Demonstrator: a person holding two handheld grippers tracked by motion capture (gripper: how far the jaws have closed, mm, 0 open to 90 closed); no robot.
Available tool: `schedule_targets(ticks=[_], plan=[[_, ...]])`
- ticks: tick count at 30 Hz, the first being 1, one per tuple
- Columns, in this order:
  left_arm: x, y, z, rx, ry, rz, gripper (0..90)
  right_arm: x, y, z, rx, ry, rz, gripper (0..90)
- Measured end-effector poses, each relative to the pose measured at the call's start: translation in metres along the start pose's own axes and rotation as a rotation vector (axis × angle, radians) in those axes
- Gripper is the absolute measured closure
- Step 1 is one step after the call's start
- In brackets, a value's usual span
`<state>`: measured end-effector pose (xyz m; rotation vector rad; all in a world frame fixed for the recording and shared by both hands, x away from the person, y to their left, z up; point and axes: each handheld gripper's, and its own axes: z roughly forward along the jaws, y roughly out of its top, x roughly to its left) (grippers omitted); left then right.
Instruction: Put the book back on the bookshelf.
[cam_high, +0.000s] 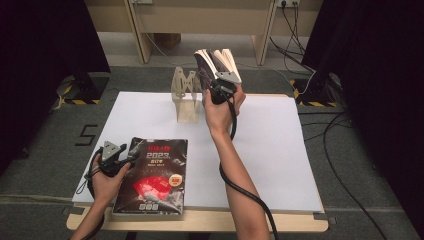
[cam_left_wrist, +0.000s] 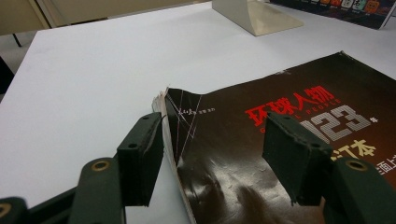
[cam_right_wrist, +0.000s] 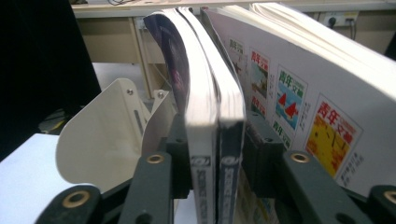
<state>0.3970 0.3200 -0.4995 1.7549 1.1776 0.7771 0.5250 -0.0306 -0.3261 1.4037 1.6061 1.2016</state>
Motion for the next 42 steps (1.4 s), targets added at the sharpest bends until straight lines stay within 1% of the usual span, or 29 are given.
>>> schedule_targets(ticks=[3, 6, 10, 11, 15, 17, 19, 22, 23, 26, 28, 32, 42], plan=[[0.0, 0.0, 0.0, 0.0, 0.001, 0.001, 37.7, -0.002, 0.0, 0.0, 0.007, 0.012, 0.017, 72.5], [0.0, 0.0, 0.0, 0.0, 0.001, 0.001, 37.7, -0.002, 0.0, 0.0, 0.005, -0.003, 0.023, 74.5], [0.0, 0.0, 0.0, -0.001, 0.0, 0.0, 37.7, -0.002, 0.003, 0.001, 0.015, -0.03, 0.055, 75.3], [0.0, 0.0, 0.0, -0.001, 0.0, -0.001, 37.7, -0.002, 0.004, 0.001, 0.018, -0.03, 0.07, 75.2], [0.0, 0.0, 0.0, -0.001, -0.001, -0.004, 37.7, -0.001, 0.005, 0.003, 0.017, -0.036, 0.091, 75.4], [0.0, 0.0, 0.0, -0.001, -0.001, -0.004, 37.6, 0.0, 0.004, 0.003, 0.014, -0.036, 0.087, 75.3], [0.0, 0.0, 0.0, -0.003, 0.0, -0.001, 37.6, 0.003, 0.004, 0.003, 0.021, -0.041, 0.072, 74.4], [0.0, 0.0, 0.0, 0.0, 0.0, 0.003, 37.7, 0.003, 0.002, 0.001, 0.017, -0.025, 0.045, 72.2], [0.0, 0.0, 0.0, -0.001, 0.001, 0.005, 37.7, 0.003, 0.001, 0.001, 0.013, -0.027, 0.03, 71.3], [0.0, 0.0, 0.0, 0.001, 0.002, 0.005, 37.7, 0.003, -0.001, -0.001, 0.009, -0.028, 0.025, 69.2], [0.0, 0.0, 0.0, 0.001, 0.002, 0.005, 37.7, 0.002, -0.002, -0.002, 0.006, -0.032, 0.013, 67.3], [0.0, 0.0, 0.0, 0.002, 0.002, 0.007, 37.7, 0.001, -0.005, -0.003, 0.008, -0.026, 0.007, 65.4], [0.0, 0.0, 0.0, 0.005, 0.002, 0.001, 37.7, 0.0, -0.01, -0.011, 0.031, -0.022, -0.015, 62.1]])
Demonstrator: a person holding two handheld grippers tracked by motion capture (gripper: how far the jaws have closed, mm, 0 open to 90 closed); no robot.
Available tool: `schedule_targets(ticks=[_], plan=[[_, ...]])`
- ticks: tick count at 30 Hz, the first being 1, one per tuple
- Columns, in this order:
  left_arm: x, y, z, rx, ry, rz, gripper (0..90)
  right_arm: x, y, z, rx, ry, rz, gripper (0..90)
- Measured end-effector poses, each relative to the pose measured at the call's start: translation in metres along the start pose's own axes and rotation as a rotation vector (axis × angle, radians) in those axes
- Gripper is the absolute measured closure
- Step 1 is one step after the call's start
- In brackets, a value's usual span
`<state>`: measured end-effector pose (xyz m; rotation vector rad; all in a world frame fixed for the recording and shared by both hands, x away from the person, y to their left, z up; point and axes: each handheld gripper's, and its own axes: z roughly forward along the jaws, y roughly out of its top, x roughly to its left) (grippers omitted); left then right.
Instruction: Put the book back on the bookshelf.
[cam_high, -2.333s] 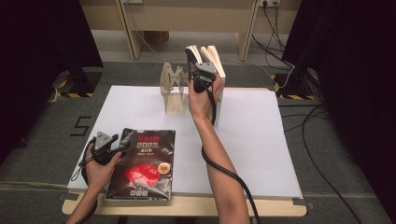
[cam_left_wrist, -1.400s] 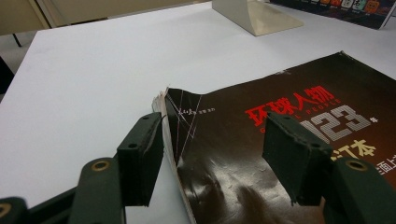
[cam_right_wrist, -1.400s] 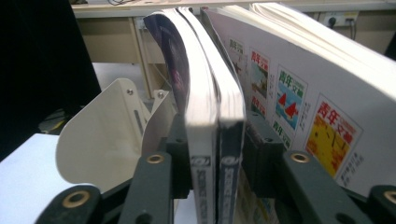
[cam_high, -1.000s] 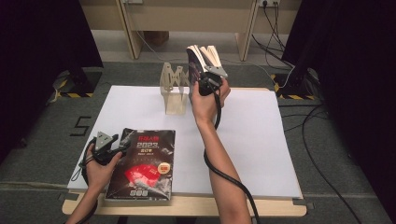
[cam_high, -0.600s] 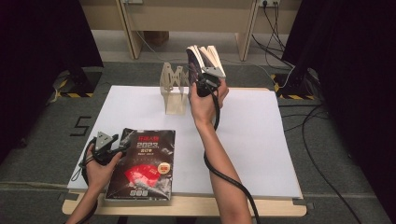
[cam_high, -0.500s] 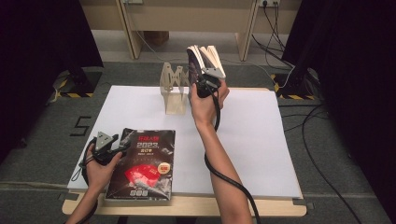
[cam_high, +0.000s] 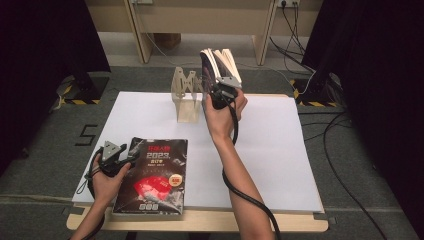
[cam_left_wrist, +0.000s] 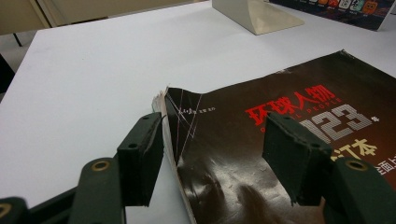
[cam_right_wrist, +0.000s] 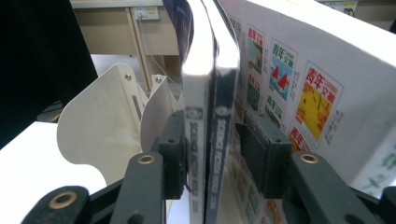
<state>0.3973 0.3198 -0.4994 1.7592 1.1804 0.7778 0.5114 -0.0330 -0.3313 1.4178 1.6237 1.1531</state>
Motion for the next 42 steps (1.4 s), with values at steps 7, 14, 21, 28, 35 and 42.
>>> schedule_targets(ticks=[7, 14, 21, 28, 35, 42], plan=[[0.0, 0.0, 0.0, 0.002, 0.0, -0.004, 37.7, -0.002, -0.005, -0.006, 0.01, 0.012, -0.006, 60.8], [0.0, 0.0, 0.0, 0.003, 0.001, -0.004, 37.7, -0.005, -0.01, -0.01, 0.025, 0.025, -0.008, 60.1], [0.0, 0.0, 0.0, 0.005, 0.001, -0.003, 38.0, -0.008, -0.014, -0.014, 0.033, 0.033, -0.004, 59.3], [0.001, 0.0, 0.0, 0.006, 0.001, -0.004, 38.4, -0.01, -0.019, -0.019, 0.033, 0.04, -0.005, 58.7], [0.0, 0.0, 0.001, 0.005, 0.0, -0.003, 38.8, -0.012, -0.024, -0.023, 0.039, 0.041, -0.009, 58.6], [0.0, 0.0, 0.001, 0.012, 0.003, 0.0, 39.1, -0.015, -0.027, -0.027, 0.04, 0.043, -0.007, 58.4]])
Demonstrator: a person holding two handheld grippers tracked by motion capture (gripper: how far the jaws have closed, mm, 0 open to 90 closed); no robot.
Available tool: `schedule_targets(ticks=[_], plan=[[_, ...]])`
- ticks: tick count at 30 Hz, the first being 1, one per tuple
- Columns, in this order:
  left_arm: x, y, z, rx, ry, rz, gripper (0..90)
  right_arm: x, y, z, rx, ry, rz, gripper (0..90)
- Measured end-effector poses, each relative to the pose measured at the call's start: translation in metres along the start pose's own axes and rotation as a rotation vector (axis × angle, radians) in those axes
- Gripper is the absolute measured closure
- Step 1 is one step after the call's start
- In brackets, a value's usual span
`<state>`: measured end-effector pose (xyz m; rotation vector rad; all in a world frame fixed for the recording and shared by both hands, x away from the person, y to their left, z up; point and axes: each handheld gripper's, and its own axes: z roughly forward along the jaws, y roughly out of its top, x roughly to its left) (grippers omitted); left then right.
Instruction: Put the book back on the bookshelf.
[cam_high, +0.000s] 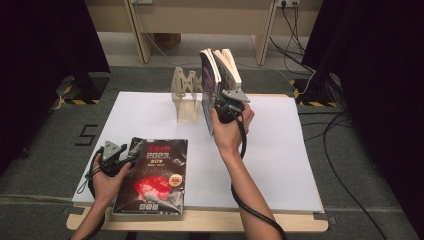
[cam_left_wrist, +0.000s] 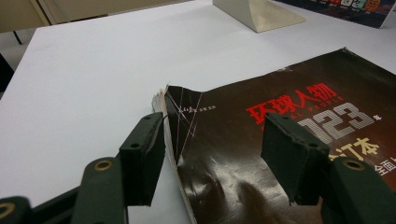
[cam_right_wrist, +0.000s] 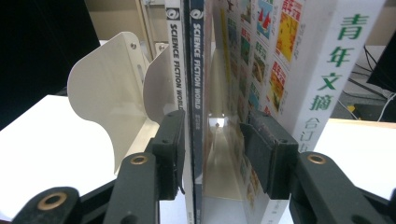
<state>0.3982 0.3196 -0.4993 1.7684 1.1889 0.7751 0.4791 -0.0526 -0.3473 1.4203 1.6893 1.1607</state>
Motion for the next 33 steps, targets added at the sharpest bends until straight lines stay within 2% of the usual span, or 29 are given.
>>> schedule_targets(ticks=[11, 20, 25, 31, 33], plan=[[0.001, 0.0, 0.0, 0.0, -0.002, -0.011, 39.9, -0.005, -0.005, -0.01, -0.003, 0.003, -0.007, 58.2], [0.0, 0.0, 0.001, 0.012, -0.003, -0.001, 43.2, -0.009, -0.015, -0.015, 0.018, 0.02, 0.003, 57.9], [0.001, 0.001, 0.001, 0.011, -0.008, -0.019, 47.0, -0.012, -0.021, -0.02, 0.025, 0.03, -0.003, 57.8], [0.002, 0.001, 0.002, 0.024, -0.001, -0.027, 55.2, -0.017, -0.031, -0.027, 0.034, 0.031, 0.018, 57.7], [0.003, 0.001, 0.003, 0.03, -0.013, -0.052, 57.9, -0.018, -0.035, -0.027, 0.043, 0.029, 0.015, 57.7]])
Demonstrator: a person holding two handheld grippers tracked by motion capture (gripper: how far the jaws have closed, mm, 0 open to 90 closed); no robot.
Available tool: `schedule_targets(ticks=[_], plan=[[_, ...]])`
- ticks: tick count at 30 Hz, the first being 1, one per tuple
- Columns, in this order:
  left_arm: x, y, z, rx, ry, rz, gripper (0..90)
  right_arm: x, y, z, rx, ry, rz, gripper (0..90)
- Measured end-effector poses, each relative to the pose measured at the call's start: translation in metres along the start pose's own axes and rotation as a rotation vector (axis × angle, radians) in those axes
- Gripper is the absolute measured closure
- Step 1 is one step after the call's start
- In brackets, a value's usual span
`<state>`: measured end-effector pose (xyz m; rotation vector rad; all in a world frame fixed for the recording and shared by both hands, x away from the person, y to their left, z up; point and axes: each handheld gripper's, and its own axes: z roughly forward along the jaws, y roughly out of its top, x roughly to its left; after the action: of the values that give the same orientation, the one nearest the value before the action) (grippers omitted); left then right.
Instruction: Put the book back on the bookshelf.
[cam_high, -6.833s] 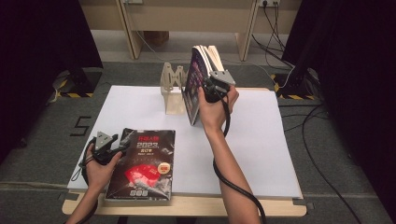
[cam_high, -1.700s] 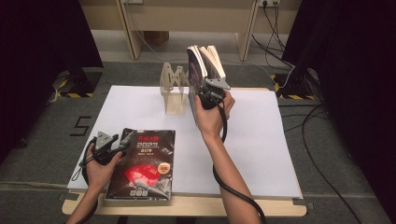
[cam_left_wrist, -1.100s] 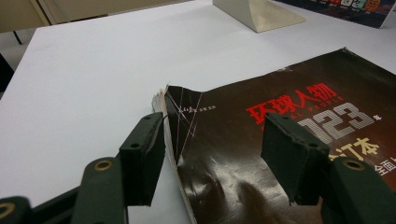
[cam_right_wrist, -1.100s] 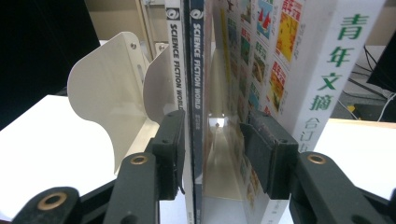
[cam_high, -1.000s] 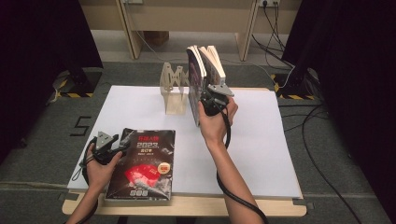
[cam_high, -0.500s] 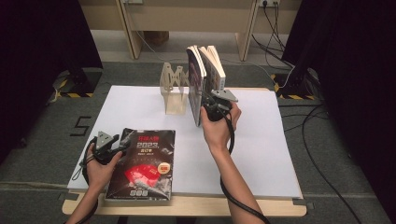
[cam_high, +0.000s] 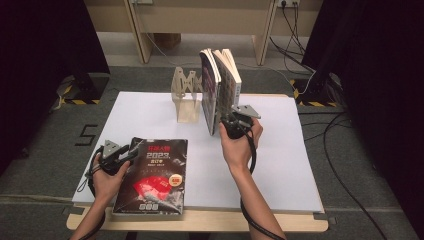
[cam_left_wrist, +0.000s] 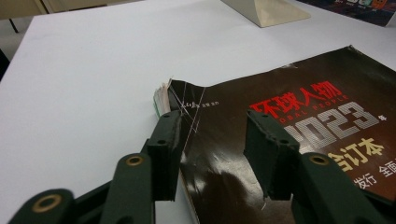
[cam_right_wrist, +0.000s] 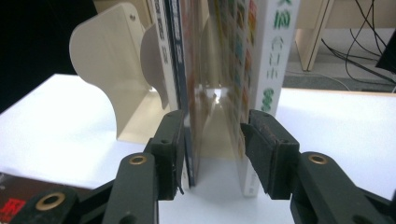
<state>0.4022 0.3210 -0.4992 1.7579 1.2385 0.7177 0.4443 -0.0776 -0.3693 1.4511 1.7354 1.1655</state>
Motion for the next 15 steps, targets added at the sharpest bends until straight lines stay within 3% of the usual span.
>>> schedule_targets(ticks=[3, 7, 10, 15], plan=[[0.003, 0.003, 0.001, 0.018, -0.012, -0.033, 63.0, -0.003, -0.006, -0.001, 0.018, -0.002, -0.01, 57.6], [0.013, 0.017, 0.003, 0.042, 0.025, -0.059, 72.7, -0.007, -0.014, -0.002, 0.037, -0.003, -0.016, 57.6], [0.023, 0.032, 0.01, 0.083, 0.05, -0.038, 83.6, -0.01, -0.021, -0.003, 0.059, -0.003, -0.016, 57.6], [0.035, 0.042, 0.025, 0.157, 0.098, -0.036, 87.7, -0.013, -0.03, -0.003, 0.088, 0.002, -0.023, 57.6]])
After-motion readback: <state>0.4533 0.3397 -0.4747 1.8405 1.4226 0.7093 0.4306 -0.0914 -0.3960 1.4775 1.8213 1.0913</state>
